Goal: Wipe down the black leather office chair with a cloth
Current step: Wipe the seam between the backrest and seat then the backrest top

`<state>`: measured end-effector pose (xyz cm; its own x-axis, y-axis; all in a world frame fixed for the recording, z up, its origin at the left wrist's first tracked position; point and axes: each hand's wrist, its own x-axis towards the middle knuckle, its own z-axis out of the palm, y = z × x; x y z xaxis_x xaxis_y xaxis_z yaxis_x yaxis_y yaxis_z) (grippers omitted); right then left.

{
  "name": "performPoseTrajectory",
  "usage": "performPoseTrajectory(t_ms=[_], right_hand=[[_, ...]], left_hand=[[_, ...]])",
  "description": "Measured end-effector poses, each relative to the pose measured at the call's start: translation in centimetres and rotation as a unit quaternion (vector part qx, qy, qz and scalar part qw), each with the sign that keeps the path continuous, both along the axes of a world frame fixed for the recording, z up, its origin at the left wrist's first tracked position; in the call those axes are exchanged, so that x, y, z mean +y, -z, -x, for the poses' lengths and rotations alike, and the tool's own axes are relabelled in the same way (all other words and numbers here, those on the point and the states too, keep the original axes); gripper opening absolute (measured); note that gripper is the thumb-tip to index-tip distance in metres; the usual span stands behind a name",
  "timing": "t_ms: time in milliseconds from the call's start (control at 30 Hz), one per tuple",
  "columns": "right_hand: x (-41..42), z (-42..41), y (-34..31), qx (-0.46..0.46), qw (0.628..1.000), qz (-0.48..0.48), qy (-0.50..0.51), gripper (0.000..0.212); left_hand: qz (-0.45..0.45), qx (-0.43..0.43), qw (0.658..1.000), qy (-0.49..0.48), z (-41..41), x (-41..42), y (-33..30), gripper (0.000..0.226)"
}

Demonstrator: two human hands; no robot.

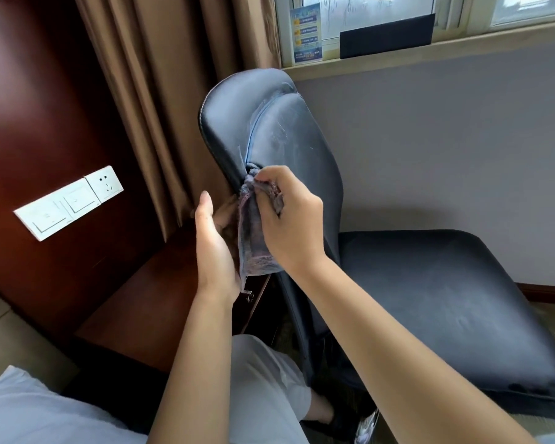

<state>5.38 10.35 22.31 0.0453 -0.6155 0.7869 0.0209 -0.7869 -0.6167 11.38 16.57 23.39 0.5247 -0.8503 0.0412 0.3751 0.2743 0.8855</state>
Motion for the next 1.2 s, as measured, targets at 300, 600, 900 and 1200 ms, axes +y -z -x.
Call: performPoseTrajectory(t_ms=[300, 600, 900, 1200], right_hand=[[-0.5, -1.6, -2.2, -0.054, 0.997, 0.046, 0.018, 0.015], [0.3, -1.2, -0.1, -0.016, 0.999, 0.018, 0.027, 0.012], [-1.5, -2.3, -4.0, -0.002, 1.000, -0.006, -0.010, 0.004], [-0.6, -1.6, -1.9, -0.021, 1.000, 0.020, 0.007, 0.011]], left_hand=[[0.035, -0.021, 0.999, -0.005, -1.2, -0.6, -0.2, 0.055], [0.056, -0.023, 0.998, 0.005, -1.9, -1.1, -1.9, 0.062], [0.063, -0.016, 0.998, -0.001, -3.3, -1.7, -1.6, 0.061], [0.074, -0.024, 0.997, -0.017, -3.1, -2.4, -2.3, 0.071]])
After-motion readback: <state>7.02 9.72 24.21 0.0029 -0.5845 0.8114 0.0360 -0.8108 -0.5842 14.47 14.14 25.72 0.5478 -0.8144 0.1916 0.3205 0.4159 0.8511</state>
